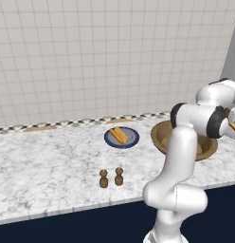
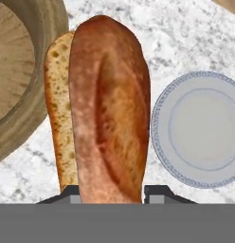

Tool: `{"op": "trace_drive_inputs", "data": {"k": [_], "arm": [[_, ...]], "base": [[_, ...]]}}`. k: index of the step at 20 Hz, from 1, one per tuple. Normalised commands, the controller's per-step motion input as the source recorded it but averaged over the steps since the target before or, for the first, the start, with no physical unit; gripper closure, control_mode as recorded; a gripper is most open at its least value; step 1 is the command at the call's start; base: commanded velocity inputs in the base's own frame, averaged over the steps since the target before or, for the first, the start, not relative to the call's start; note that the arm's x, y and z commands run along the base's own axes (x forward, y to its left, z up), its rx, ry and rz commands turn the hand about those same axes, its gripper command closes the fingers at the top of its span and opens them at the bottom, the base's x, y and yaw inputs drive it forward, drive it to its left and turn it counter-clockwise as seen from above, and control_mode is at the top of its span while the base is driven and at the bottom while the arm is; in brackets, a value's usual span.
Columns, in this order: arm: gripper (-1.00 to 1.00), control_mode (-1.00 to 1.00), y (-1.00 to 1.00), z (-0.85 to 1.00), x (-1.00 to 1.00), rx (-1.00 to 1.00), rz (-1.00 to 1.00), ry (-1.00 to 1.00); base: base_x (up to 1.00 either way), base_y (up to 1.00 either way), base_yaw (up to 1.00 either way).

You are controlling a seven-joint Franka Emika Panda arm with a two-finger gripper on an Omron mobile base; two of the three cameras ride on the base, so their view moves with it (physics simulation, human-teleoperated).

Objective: Place one bun and one sausage from the bowl on each plate.

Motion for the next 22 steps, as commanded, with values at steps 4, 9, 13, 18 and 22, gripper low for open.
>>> {"op": "trace_drive_inputs", "data": {"k": [4, 9, 13, 18, 22], "arm": [[1.00, -1.00, -0.68, -0.54, 0.17, 0.00, 0.05, -0.02], [1.00, -1.00, -0.51, -0.05, 0.30, 0.00, 0.07, 0.00], [1.00, -1.00, -0.29, -0.01, 0.14, 0.00, 0.08, 0.00], [1.00, -1.00, -0.03, -0.14, 0.07, 0.00, 0.06, 0.00], [1.00, -1.00, 0.00, -0.45, 0.06, -0.01, 0.01, 0.01]], "base": [[0.00, 0.00, 0.00], [0.00, 0.00, 0.00], [0.00, 0.00, 0.00], [0.00, 0.00, 0.00], [0.00, 0.00, 0.00]]}}
